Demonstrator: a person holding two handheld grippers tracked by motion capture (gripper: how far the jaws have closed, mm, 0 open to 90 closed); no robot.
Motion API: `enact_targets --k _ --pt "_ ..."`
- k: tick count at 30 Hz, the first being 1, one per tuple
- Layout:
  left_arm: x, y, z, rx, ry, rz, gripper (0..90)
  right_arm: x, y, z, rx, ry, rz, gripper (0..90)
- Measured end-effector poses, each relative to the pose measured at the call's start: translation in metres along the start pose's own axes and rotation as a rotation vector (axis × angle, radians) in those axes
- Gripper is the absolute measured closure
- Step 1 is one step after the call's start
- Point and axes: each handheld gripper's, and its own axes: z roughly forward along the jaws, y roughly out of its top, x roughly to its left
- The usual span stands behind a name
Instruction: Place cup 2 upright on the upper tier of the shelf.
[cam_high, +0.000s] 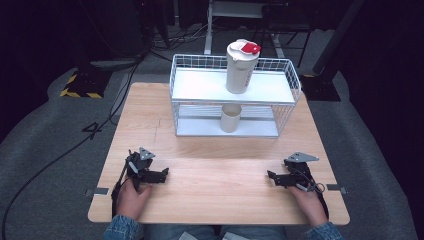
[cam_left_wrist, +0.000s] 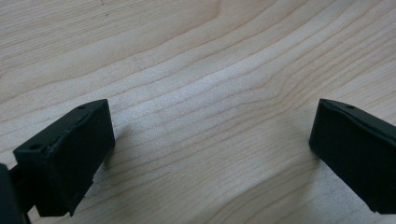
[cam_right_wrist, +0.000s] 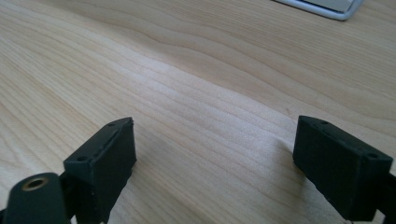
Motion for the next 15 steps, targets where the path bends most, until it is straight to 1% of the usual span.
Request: enact_targets --k 1,3,5,6,7,10,15 --pt "0.0001 0.0 -0.0001 0.001 0.0 0.001 0.6 0.0015 -0.0001 0.001 -0.003 -0.002 -0.007 11.7" --pt "0.0 0.0 0.0 0.0 0.0 0.0 0.6 0.0017 0.0 0.0012 -0.002 -0.002 -0.007 11.4" --pt "0.0001 0.0 -0.0001 0.001 0.0 0.002 0.6 0.0016 0.0003 0.0018 0.001 0.0 -0.005 9.1" --pt "0.0001 0.0 -0.0001 0.001 0.0 0.001 0.6 0.0016 0.0004 0.0022 0.006 -0.004 -0.002 6.1" --pt "0.0001 0.0 -0.0001 0.001 0.0 0.002 0.6 0.0016 0.0002 0.0029 0.022 -0.021 0.014 1.7" --pt "0.0001 0.0 -0.0001 0.001 0.0 0.001 0.6 0.0015 0.0001 0.0031 0.027 -0.029 0.024 0.4" --pt "0.0001 0.0 -0.0001 0.001 0.0 0.002 0.6 0.0016 0.0 0.0031 0.027 -0.03 0.025 0.4"
